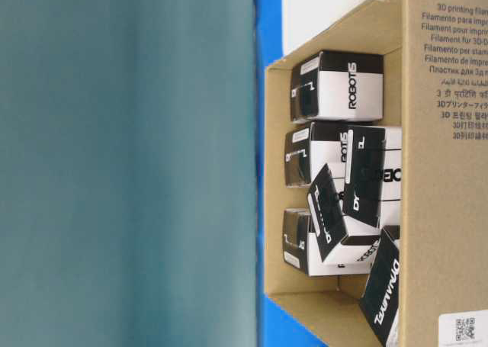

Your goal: Pick a box that is randomly placed inside the cardboard box.

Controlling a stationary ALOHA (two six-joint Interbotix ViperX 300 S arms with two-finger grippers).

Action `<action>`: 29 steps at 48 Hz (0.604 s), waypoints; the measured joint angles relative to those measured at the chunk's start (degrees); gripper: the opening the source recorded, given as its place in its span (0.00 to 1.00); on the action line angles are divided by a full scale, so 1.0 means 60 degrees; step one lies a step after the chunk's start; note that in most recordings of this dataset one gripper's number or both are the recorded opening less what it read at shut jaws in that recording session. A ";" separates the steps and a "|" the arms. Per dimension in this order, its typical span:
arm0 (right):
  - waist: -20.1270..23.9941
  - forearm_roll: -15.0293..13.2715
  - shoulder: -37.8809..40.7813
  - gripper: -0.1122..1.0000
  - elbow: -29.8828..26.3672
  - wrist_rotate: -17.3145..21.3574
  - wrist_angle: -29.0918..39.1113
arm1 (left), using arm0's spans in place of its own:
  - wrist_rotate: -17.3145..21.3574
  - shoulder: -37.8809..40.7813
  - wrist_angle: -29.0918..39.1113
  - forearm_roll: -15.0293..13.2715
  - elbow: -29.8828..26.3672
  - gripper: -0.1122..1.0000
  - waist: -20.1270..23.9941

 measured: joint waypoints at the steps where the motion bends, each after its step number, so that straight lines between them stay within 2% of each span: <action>1: 0.0000 0.0015 0.0015 0.23 0.0000 0.0000 0.0000 | 0.0000 0.0000 0.0000 0.0000 0.0000 0.23 0.0000; 6: -0.0015 0.0425 0.0161 0.15 -0.0161 0.0234 0.0513 | -0.0132 0.0103 0.0601 0.0059 -0.0088 0.10 -0.0015; 10: -0.0132 0.0937 0.0366 0.10 -0.0557 0.0513 0.1787 | -0.0146 0.0132 0.1187 0.0088 -0.0264 0.04 -0.0015; 13: -0.0293 0.1172 0.0557 0.10 -0.0967 0.0776 0.2886 | -0.0146 0.0132 0.1714 0.0088 -0.0425 0.04 -0.0015; 21: -0.0688 0.1289 0.1333 0.10 -0.2388 0.1348 0.5991 | -0.0146 0.0146 0.3032 0.0103 -0.0879 0.04 -0.0015; 29: -0.0776 0.1289 0.2446 0.10 -0.3662 0.1377 0.8027 | -0.0146 0.0146 0.3794 0.0103 -0.1069 0.04 -0.0015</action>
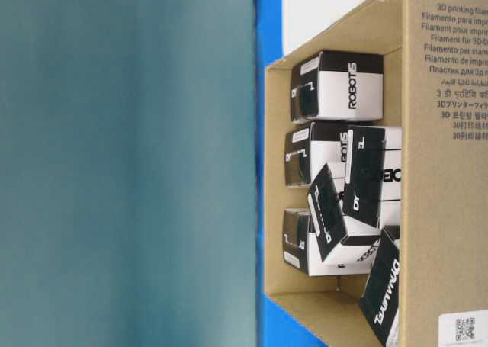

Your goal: Pick a box that is randomly placed inside the cardboard box.

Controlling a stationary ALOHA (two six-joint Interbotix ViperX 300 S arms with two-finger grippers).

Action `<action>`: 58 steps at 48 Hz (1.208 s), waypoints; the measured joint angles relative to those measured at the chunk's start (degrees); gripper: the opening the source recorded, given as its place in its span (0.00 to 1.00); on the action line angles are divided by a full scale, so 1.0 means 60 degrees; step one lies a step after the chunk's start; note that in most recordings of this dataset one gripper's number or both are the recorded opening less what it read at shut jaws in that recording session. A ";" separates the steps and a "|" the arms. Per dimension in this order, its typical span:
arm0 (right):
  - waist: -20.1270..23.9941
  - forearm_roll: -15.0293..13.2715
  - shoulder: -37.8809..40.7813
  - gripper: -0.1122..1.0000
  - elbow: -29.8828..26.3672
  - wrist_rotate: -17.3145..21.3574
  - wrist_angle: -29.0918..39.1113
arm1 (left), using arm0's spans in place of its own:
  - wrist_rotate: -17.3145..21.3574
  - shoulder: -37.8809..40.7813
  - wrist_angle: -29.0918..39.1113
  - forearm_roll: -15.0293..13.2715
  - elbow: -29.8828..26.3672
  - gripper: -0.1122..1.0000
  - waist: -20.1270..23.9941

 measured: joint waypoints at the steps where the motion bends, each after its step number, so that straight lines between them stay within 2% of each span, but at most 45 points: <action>1: 0.0015 0.0000 0.0132 0.10 -0.0132 0.0000 0.0190 | 0.0000 0.0000 0.0073 0.0000 -0.0015 0.04 0.0000; 10: 0.0000 -0.0029 0.1611 0.10 -0.1523 -0.0044 0.1963 | 0.0000 0.0000 0.0527 0.0000 -0.0117 0.04 -0.0015; 22: -0.0088 -0.0439 0.3955 0.11 -0.3691 -0.0366 0.4175 | 0.0000 0.0000 0.0820 0.0000 -0.0176 0.04 -0.0015; 25: -0.0117 -0.0498 0.4541 0.11 -0.4277 -0.0688 0.4614 | -0.0015 0.0000 0.0835 0.0000 -0.0176 0.04 -0.0015; 37: -0.0439 -0.0571 0.6738 0.12 -0.6563 -0.2915 0.6416 | -0.0029 0.0000 0.0850 0.0000 -0.0234 0.04 -0.0015; 45: -0.0688 -0.0571 0.7925 0.12 -0.7310 -0.3955 0.6885 | -0.0029 0.0000 0.0850 0.0000 -0.0278 0.04 -0.0015; 51: -0.0806 -0.0571 0.8232 0.14 -0.7485 -0.4204 0.6885 | -0.0059 0.0015 0.0850 0.0000 -0.0293 0.04 -0.0044; 58: -0.0996 -0.0571 0.8276 0.21 -0.7266 -0.4307 0.6606 | -0.0264 0.0015 0.0850 0.0000 -0.0293 0.04 -0.0088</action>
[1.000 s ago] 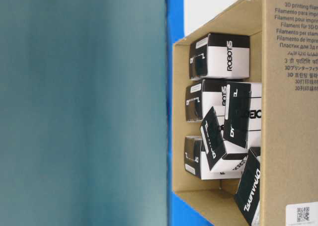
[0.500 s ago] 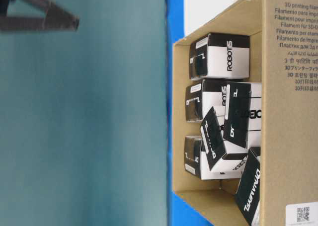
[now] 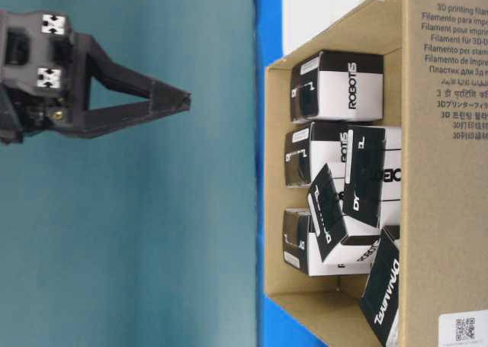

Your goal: Pick a box that is randomly placed inside the cardboard box.

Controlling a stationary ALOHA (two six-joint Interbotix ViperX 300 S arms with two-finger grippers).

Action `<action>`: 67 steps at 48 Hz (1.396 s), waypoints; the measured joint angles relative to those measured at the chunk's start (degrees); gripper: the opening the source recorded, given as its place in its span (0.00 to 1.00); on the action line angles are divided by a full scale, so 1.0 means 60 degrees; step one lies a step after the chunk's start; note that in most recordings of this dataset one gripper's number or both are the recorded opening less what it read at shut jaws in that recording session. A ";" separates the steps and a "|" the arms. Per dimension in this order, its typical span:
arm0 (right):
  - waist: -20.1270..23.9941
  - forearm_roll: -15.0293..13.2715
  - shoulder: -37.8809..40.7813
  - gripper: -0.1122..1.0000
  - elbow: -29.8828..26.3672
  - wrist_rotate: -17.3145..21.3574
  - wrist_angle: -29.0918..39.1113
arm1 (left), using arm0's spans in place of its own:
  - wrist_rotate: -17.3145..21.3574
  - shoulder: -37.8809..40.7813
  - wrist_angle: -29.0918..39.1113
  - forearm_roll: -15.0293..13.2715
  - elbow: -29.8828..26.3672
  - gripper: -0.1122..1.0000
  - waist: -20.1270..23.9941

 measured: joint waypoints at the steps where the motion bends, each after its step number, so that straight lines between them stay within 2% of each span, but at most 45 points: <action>1: -0.0029 0.0000 0.0000 0.23 0.0059 -0.0015 -0.0073 | -0.0029 -0.0015 0.0000 0.0000 0.0000 0.04 0.0000; 6: -0.0205 0.0000 0.0029 0.42 0.0381 -0.0029 -0.0527 | -0.0132 0.0015 0.0000 0.0000 0.0000 0.04 -0.0073; 14: -0.0190 -0.0015 0.0029 0.86 0.1084 -0.0176 -0.1450 | -0.0176 0.0088 0.0000 0.0000 0.0000 0.04 -0.0293; 16: -0.0190 -0.0015 0.0029 0.94 0.1274 -0.0249 -0.1611 | -0.0176 0.0117 0.0000 0.0000 0.0000 0.04 -0.0322; 19: -0.0190 0.0000 0.0044 0.99 0.1538 -0.0308 -0.1816 | -0.0190 0.0161 0.0000 0.0000 0.0000 0.04 -0.0337; 29: -0.0205 0.0000 0.0044 0.99 0.2227 -0.0293 -0.2754 | -0.0220 0.0234 0.0000 0.0000 -0.0029 0.04 -0.0337; 39: -0.0322 0.0000 0.0117 0.99 0.2520 -0.0264 -0.3457 | -0.0220 0.0337 0.0000 0.0000 -0.0073 0.04 -0.0337; 56: -0.0366 0.0044 0.0483 0.99 0.2695 -0.0220 -0.3882 | -0.0220 0.0396 -0.0015 0.0000 -0.0117 0.04 -0.0410; 67: -0.0410 0.0381 0.0513 0.99 0.2813 -0.0205 -0.4087 | -0.0220 0.0396 -0.0015 0.0000 -0.0132 0.04 -0.0410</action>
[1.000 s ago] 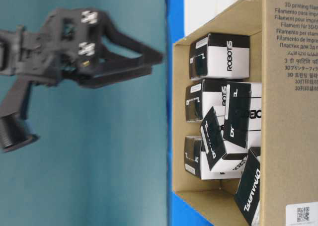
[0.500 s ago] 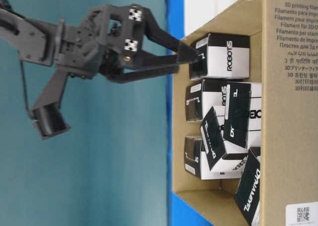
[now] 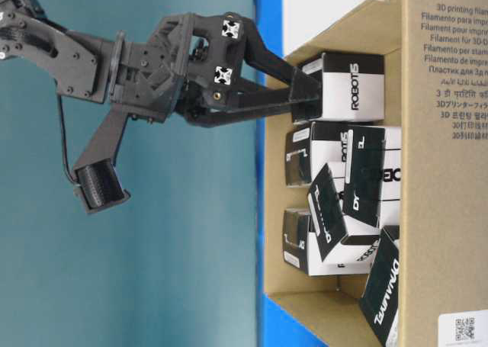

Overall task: Pick a box that is randomly placed inside the cardboard box.
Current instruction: 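Lower the open right gripper around the DYNAMIXEL box near the tray side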

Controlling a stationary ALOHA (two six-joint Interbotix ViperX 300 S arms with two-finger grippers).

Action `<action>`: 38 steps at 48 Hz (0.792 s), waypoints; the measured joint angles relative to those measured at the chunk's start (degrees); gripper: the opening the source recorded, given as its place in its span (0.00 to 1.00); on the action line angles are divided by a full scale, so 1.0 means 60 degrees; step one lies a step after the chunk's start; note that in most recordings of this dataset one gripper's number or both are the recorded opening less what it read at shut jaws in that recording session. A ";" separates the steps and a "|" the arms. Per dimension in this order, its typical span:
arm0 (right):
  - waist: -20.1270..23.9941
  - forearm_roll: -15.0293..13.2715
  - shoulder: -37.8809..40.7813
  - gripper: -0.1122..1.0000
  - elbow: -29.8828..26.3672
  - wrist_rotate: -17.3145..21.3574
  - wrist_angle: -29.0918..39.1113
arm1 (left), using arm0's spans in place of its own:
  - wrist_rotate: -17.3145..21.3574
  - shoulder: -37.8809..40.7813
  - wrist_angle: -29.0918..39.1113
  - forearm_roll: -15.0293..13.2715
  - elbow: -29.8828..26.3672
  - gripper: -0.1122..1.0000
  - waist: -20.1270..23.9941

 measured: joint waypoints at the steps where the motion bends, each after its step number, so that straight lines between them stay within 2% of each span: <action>1: 0.0000 0.0044 0.0000 0.99 0.0015 0.0015 0.0000 | 0.0000 0.0000 0.0000 0.0000 0.0000 0.04 0.0000; 20: 0.0000 0.0688 0.0103 0.99 -0.0117 0.0117 0.0601 | 0.0000 0.0000 -0.0015 0.0000 0.0000 0.04 0.0000; 38: 0.0059 0.1011 0.0088 0.99 -0.0264 0.0117 0.0967 | 0.0000 0.0000 -0.0015 0.0000 0.0000 0.04 0.0000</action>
